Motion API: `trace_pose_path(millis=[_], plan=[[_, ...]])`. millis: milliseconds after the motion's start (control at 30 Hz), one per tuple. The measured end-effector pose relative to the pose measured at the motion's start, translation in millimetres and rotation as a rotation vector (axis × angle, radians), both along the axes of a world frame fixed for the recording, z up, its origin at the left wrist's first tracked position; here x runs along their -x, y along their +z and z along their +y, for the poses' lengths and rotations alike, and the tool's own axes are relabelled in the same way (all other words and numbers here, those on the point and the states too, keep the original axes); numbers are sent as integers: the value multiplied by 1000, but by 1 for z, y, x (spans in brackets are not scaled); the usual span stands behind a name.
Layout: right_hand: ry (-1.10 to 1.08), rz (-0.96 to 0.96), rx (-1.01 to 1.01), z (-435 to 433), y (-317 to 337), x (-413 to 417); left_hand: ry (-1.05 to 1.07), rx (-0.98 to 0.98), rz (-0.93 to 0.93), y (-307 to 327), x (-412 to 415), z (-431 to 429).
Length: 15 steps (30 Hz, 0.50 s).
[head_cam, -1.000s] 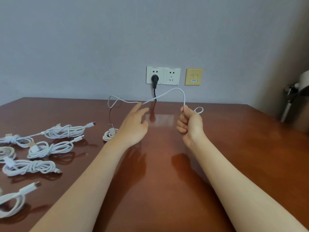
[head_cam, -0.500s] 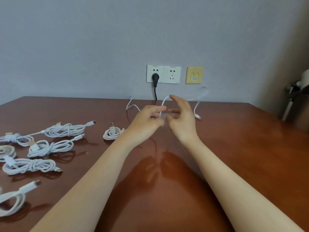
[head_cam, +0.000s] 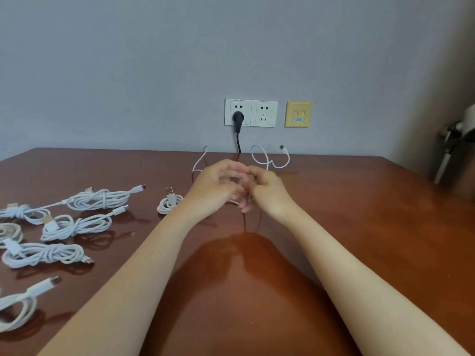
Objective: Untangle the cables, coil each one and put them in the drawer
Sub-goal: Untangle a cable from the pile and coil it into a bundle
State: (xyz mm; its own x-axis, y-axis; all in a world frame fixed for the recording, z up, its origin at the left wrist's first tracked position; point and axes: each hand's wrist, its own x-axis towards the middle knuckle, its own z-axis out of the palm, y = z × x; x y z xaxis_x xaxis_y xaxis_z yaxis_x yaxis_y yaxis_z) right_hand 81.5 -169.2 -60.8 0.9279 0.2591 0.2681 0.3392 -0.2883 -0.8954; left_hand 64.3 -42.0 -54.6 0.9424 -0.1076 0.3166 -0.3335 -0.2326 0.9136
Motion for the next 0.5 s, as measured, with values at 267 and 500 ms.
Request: trace_pose_path(millis=[267, 500], plan=[[-149, -32, -447, 1, 15, 0, 326, -814, -104, -13, -15, 24], [-229, 12, -602, -5, 19, -1, 308, -698, -80, -12, -7, 17]])
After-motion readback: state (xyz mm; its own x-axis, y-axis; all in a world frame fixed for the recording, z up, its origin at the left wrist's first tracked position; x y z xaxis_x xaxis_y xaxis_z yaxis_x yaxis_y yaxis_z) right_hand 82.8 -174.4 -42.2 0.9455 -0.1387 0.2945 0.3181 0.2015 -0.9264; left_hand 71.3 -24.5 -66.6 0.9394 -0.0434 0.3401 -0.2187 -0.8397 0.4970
